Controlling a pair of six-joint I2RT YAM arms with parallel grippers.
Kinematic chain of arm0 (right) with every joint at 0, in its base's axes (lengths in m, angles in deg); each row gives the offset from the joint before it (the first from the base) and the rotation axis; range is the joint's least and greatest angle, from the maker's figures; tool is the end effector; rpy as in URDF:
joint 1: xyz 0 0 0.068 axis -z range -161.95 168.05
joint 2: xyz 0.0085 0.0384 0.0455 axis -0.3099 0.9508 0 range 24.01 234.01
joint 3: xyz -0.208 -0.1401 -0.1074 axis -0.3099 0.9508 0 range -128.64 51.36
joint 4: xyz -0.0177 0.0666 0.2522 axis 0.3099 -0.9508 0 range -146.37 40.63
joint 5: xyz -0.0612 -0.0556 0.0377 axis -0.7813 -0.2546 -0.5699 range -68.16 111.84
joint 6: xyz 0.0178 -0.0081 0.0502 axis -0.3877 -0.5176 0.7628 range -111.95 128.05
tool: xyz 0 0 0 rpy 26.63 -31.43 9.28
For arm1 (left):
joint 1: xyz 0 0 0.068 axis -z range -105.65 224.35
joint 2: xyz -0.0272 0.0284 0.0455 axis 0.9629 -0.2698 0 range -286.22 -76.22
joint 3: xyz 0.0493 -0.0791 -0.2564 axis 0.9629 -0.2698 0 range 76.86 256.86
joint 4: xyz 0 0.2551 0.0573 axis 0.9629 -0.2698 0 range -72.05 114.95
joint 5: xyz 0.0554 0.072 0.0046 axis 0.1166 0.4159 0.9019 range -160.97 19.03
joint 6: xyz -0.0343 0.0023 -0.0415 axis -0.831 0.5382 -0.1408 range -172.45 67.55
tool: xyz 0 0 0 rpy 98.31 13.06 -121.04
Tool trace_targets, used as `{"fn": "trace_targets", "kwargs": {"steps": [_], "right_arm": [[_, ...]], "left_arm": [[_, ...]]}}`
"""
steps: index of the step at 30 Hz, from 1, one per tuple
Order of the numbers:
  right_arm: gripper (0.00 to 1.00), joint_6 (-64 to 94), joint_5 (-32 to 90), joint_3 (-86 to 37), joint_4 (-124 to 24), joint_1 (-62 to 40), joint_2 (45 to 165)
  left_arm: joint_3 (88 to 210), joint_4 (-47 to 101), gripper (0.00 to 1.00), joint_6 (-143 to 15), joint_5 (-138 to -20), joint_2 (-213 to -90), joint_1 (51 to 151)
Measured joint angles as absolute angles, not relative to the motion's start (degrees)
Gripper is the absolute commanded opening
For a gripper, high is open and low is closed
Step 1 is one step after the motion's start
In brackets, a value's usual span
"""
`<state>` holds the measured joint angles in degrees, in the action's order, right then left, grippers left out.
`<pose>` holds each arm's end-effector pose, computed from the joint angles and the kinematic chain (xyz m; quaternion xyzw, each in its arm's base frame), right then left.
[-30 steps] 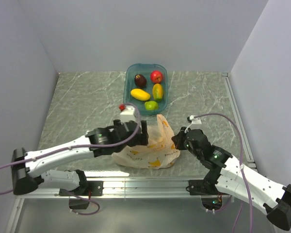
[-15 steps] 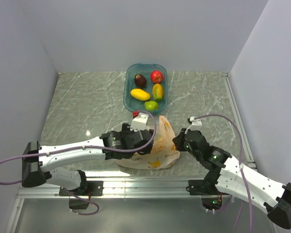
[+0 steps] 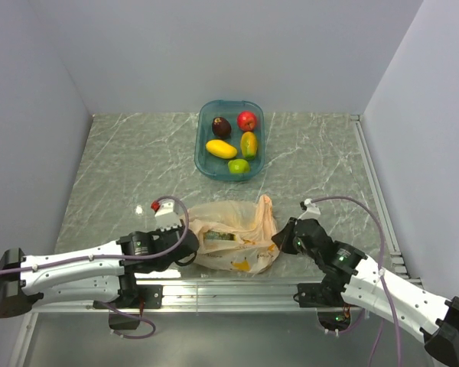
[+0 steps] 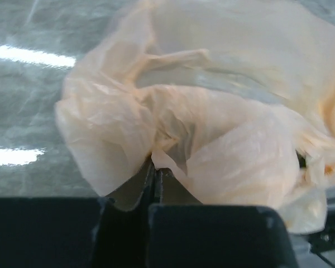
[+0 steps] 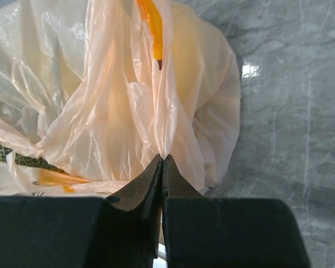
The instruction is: Untie the knot of the plastic bag and take out the fruit
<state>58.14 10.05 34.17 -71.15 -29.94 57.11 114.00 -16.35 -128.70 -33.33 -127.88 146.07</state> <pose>0.0970 0.0970 0.1818 0.0615 0.8919 0.2707 0.3571 0.0726 -0.1507 0.2328 -0.1305 0.9003 -0.1823 0.3732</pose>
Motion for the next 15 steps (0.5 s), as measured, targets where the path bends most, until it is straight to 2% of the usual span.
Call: {"fn": "trace_targets", "kwargs": {"steps": [6, 10, 13, 14, 15], "right_arm": [[0.05, 58.4, 13.4, 33.9, -69.7, -30.1, 62.2], [0.08, 58.2, 14.6, 32.9, -68.9, -30.1, 66.9], [0.26, 57.8, 14.7, 31.7, -68.7, -30.2, 70.2], [0.38, 57.6, 14.7, 31.3, -68.8, -30.2, 71.0], [0.44, 57.4, 14.5, 30.9, -69.5, -30.2, 71.5]], "left_arm": [[108.0, -12.5, 0.01, -129.9, -35.0, -124.8, 139.3], [103.4, -4.1, 0.01, -126.8, -40.0, -123.1, 130.2], [100.7, -0.2, 0.01, -124.3, -43.8, -123.9, 125.1], [100.4, 0.5, 0.01, -123.5, -44.5, -124.4, 124.5], [100.4, 0.9, 0.01, -122.6, -45.1, -125.1, 124.0]]}}
